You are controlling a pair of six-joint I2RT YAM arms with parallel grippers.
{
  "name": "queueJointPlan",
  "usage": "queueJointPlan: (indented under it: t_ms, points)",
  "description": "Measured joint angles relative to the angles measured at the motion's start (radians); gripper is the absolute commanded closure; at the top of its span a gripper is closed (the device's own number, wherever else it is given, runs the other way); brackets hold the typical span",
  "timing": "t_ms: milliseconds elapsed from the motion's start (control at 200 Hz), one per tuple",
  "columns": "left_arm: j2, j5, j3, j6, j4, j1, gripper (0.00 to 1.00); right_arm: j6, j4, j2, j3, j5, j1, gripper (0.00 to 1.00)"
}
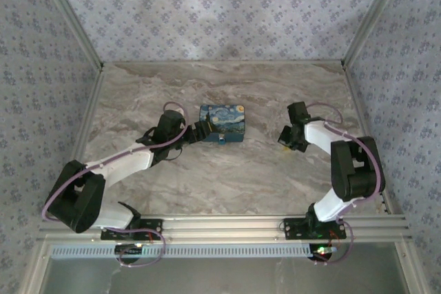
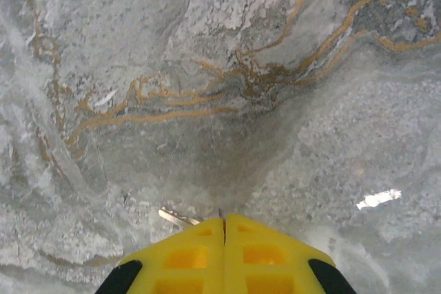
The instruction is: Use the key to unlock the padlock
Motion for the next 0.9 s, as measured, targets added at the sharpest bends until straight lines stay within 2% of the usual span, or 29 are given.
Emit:
queueJointPlan:
  t_ms: [345,495,735,899]
  points:
    - [0.0,0.0,0.033,0.003,-0.018,0.0,0.1,-0.023,0.035,-0.22,-0.023,-0.038,0.001,1.0]
    - [-0.002,0.017,0.069,0.013,-0.03,0.0,0.1,-0.028,0.06,-0.293,-0.023,-0.106,0.003,1.0]
    - [-0.003,0.159,0.132,0.037,0.027,0.0,0.14,-0.032,0.08,-0.349,0.069,-0.322,0.049,1.0]
    - [-0.002,0.314,0.172,0.043,0.135,0.0,0.27,-0.027,0.119,-0.349,0.174,-0.501,0.102,1.0]
